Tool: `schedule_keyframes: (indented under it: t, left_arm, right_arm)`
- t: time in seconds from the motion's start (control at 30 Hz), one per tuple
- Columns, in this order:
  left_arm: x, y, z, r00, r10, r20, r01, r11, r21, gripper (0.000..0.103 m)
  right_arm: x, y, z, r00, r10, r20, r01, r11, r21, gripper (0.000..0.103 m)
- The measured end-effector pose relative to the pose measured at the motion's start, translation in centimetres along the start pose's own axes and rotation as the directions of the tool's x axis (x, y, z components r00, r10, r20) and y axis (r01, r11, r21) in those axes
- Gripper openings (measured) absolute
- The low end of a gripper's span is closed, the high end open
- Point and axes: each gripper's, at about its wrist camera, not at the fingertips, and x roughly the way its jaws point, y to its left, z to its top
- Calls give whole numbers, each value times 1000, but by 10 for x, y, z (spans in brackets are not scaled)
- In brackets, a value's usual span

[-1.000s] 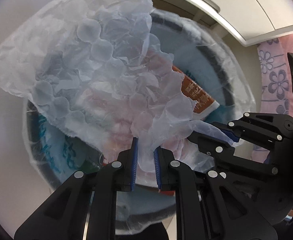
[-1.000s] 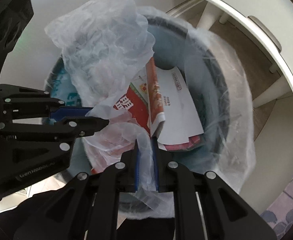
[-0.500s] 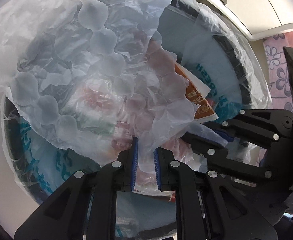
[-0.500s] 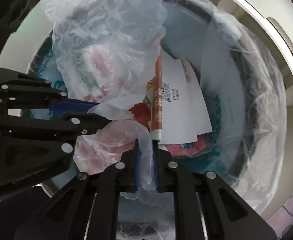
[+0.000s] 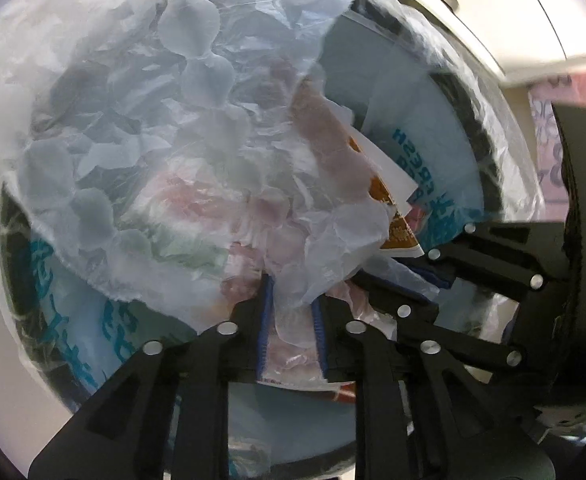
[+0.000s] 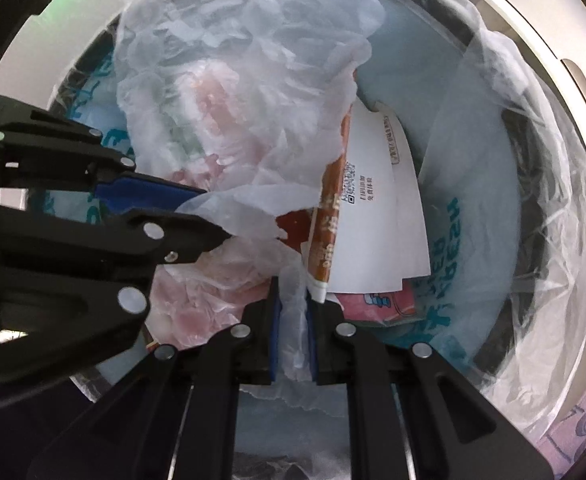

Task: Collect trash
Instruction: 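Open the right gripper to drop the bubble wrap into the wastebasket, then raise both tools away from the wastebasket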

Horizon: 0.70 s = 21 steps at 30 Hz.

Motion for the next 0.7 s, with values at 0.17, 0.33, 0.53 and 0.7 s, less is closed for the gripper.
schedule_keyframes:
  t: [0.17, 0.33, 0.53, 0.7]
  left_arm:
    - [-19, 3, 3, 998, 21, 53, -20, 1000, -7, 68]
    - [-28, -7, 3, 997, 41, 62, -43, 999, 30, 79]
    - [-40, -9, 7, 997, 49, 65, -50, 999, 21, 85]
    - [-51, -12, 7, 995, 71, 77, -72, 997, 12, 92]
  right_arm:
    - [-8, 0, -2, 999, 15, 29, -16, 1000, 19, 13]
    - [-23, 8, -9, 998, 38, 56, -37, 999, -5, 38]
    - [-35, 12, -14, 996, 33, 77, -33, 999, 5, 71]
    - [-46, 14, -13, 995, 4, 100, -5, 1000, 2, 90]
